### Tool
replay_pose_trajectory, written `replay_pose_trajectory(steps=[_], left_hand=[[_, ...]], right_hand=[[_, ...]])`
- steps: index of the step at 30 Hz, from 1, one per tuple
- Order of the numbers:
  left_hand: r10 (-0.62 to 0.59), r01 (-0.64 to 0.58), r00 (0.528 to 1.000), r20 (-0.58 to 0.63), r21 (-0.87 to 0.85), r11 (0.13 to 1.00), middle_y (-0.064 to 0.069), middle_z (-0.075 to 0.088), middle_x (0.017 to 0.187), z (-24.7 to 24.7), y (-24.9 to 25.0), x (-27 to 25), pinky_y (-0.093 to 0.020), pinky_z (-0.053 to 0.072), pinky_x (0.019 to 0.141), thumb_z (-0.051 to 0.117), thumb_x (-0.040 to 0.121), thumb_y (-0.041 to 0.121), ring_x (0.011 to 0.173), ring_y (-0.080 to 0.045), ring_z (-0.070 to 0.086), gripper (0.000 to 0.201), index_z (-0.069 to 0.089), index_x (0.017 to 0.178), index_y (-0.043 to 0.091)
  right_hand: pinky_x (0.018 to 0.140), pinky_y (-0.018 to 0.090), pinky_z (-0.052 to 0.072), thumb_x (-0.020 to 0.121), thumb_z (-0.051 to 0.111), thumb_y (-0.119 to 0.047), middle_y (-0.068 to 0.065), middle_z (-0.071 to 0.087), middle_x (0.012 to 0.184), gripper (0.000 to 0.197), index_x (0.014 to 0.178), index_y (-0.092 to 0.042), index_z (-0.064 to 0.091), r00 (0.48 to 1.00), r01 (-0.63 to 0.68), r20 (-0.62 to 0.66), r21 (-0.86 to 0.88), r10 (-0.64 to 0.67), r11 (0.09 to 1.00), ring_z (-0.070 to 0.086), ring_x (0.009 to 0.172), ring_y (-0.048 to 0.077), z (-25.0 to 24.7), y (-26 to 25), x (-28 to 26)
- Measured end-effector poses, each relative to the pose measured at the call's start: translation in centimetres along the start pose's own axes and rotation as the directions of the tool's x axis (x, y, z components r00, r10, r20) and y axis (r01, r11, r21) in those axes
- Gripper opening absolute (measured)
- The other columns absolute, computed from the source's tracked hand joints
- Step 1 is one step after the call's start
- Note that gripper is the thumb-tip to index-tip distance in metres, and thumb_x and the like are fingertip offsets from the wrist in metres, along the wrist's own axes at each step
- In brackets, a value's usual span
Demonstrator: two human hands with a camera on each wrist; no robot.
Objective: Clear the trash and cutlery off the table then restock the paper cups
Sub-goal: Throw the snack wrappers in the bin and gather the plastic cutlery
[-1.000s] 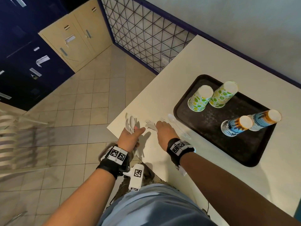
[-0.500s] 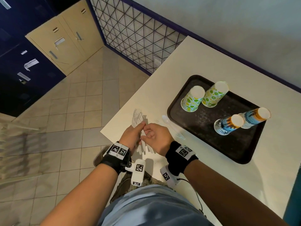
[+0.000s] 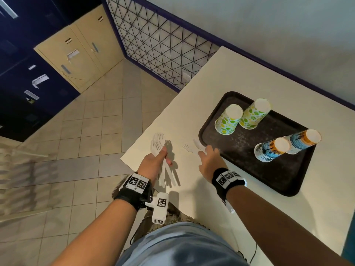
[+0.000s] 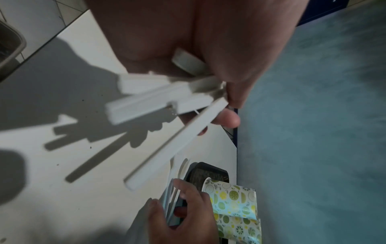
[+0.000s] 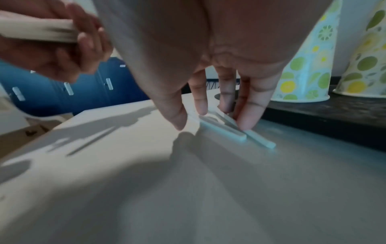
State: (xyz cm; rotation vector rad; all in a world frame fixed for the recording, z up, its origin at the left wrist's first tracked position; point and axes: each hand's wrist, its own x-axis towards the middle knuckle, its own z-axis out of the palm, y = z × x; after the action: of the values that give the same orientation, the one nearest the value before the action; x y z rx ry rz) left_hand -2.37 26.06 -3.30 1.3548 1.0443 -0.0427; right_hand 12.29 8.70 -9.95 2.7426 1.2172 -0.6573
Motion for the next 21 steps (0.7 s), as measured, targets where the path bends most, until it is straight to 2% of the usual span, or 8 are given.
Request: replay_pose_trajectory(steps=[4, 5, 7, 8, 10, 14, 19, 21], left_hand=[[0.038, -0.038, 0.999, 0.007, 0.020, 0.999, -0.037, 0.068, 0.089, 0.1, 0.2, 0.3, -0.029, 0.035, 0.053, 0.053, 0.088, 0.077, 0.042, -0.019, 0.041, 0.064, 0.067, 0.058, 0.022], [0.046, -0.047, 0.999, 0.020, 0.022, 0.999, -0.038, 0.068, 0.091, 0.1, 0.0, 0.5, -0.031, 0.040, 0.059, 0.053, 0.085, 0.080, 0.049, -0.024, 0.046, 0.066, 0.067, 0.058, 0.021], [0.042, -0.043, 0.998, 0.043, 0.020, 0.999, -0.032, 0.070, 0.084, 0.3, -0.2, 0.7, -0.039, 0.043, 0.069, 0.053, 0.083, 0.082, 0.063, -0.031, 0.051, 0.069, 0.067, 0.059, 0.019], [0.042, -0.043, 0.998, 0.048, 0.031, 0.999, -0.029, 0.071, 0.083, 0.3, -0.2, 0.8, -0.040, 0.043, 0.069, 0.053, 0.083, 0.082, 0.065, -0.032, 0.051, 0.069, 0.067, 0.059, 0.019], [0.041, -0.044, 0.998, 0.052, 0.044, 0.998, -0.029, 0.069, 0.081, 0.4, -0.2, 0.8, -0.038, 0.044, 0.067, 0.052, 0.084, 0.082, 0.061, -0.030, 0.051, 0.069, 0.067, 0.059, 0.019], [0.061, -0.065, 0.997, 0.051, 0.094, 0.993, -0.019, 0.067, 0.075, 0.6, 0.0, 0.8, -0.030, 0.039, 0.056, 0.048, 0.097, 0.069, 0.042, -0.017, 0.043, 0.067, 0.067, 0.053, 0.022], [0.052, -0.059, 0.996, 0.075, 0.088, 0.994, -0.044, 0.064, 0.088, 1.1, -0.2, 1.2, -0.043, 0.048, 0.076, 0.050, 0.088, 0.079, 0.065, -0.032, 0.056, 0.070, 0.070, 0.056, 0.020], [0.029, -0.035, 0.997, 0.067, 0.095, 0.995, -0.038, 0.068, 0.086, 1.3, -0.1, 1.3, -0.043, 0.047, 0.076, 0.052, 0.087, 0.079, 0.065, -0.031, 0.056, 0.068, 0.069, 0.056, 0.021]], right_hand=[[0.057, 0.033, 0.048, 0.065, 0.081, -0.003, 0.017, 0.057, 0.097, 0.033, 0.094, -0.012, 0.068, 0.995, -0.043, -0.089, -0.012, 0.042, 0.999, 0.055, 0.075, 0.032, -1.2, -1.1, -0.3], [0.061, 0.035, 0.050, 0.071, 0.075, 0.001, 0.019, 0.057, 0.103, 0.029, 0.097, -0.010, 0.067, 0.995, -0.051, -0.079, 0.021, 0.052, 0.999, 0.056, 0.081, 0.035, -1.6, -1.4, -0.5], [0.088, 0.039, 0.050, 0.090, 0.052, 0.001, 0.019, 0.047, 0.129, 0.035, 0.122, -0.012, 0.059, 0.993, -0.090, -0.070, 0.038, 0.092, 0.995, 0.050, 0.109, 0.037, -1.7, -1.7, -0.9], [0.099, 0.038, 0.046, 0.095, 0.044, -0.001, 0.018, 0.040, 0.138, 0.040, 0.131, -0.014, 0.053, 0.993, -0.102, -0.060, 0.020, 0.103, 0.995, 0.045, 0.119, 0.037, -1.6, -1.6, -0.8], [0.108, 0.036, 0.039, 0.098, 0.040, -0.003, 0.017, 0.040, 0.141, 0.041, 0.137, -0.013, 0.047, 0.995, -0.094, -0.021, -0.029, 0.093, 0.995, 0.044, 0.126, 0.035, -1.5, -1.8, -0.6], [0.102, 0.035, 0.043, 0.097, 0.044, -0.003, 0.012, 0.053, 0.131, 0.036, 0.131, -0.013, 0.047, 0.997, -0.080, 0.002, -0.033, 0.080, 0.996, 0.053, 0.119, 0.030, -1.3, -2.1, -0.7], [0.105, 0.032, 0.041, 0.092, 0.052, 0.000, 0.010, 0.054, 0.132, 0.055, 0.143, -0.014, 0.036, 0.998, -0.058, 0.021, 0.013, 0.058, 0.998, 0.057, 0.120, 0.027, -1.6, -2.2, -1.1], [0.103, 0.034, 0.044, 0.092, 0.053, 0.002, 0.009, 0.055, 0.130, 0.056, 0.142, -0.015, 0.037, 0.998, -0.063, 0.023, 0.104, 0.061, 0.993, 0.058, 0.118, 0.028, -1.9, -2.1, -1.3]])
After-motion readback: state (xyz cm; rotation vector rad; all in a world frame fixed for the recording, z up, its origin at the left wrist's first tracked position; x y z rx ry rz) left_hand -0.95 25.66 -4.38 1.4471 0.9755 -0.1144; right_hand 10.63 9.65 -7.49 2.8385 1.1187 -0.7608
